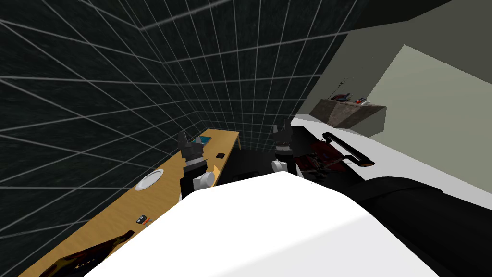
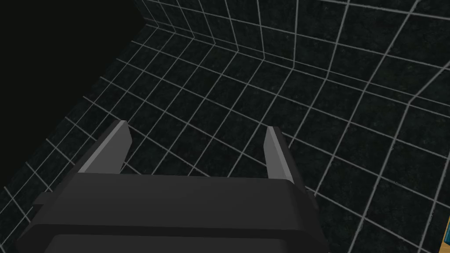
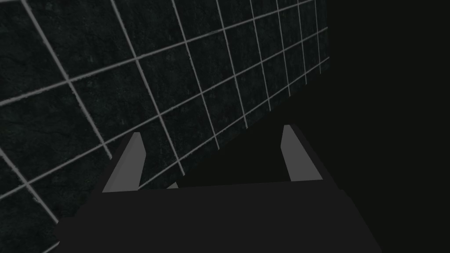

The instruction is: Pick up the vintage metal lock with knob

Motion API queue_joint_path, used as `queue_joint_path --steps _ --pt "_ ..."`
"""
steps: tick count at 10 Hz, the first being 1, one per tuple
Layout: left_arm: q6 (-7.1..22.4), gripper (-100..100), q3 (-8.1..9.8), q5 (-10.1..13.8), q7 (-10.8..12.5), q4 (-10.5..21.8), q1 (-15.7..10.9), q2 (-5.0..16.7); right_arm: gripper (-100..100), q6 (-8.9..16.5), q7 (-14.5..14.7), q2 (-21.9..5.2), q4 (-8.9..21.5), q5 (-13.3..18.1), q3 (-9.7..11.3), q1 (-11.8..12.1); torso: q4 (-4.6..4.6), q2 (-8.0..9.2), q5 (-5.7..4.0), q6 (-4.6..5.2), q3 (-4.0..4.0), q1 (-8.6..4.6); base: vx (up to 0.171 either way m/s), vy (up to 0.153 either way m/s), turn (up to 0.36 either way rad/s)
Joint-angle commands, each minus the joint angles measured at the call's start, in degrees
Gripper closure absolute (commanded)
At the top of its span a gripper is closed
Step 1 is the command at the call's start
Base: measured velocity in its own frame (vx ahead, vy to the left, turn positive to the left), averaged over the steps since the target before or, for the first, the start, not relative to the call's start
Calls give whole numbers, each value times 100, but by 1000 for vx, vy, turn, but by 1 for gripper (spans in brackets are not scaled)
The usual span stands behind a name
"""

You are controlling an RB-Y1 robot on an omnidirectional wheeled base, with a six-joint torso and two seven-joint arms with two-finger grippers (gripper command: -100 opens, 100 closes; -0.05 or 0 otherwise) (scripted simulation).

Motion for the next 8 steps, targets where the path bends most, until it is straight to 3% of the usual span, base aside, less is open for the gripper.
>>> queue_joint_path --steps 1,7,8 --pt "83 -100 30 33 3 39 41 232 0 0 0 0 0 0 0 0 0 0 0 0 0 0 2 -10 6" --pt "914 -100 338 346 10 404 476 1161 0 0 0 0 0 0 0 0 -1 -5 -3 0 -3 -16 9 -41 27" --pt "941 -100 338 346 10 404 476 1161 0 0 0 0 0 0 0 0 -1 -3 -4 -1 -2 -21 5 -45 21"
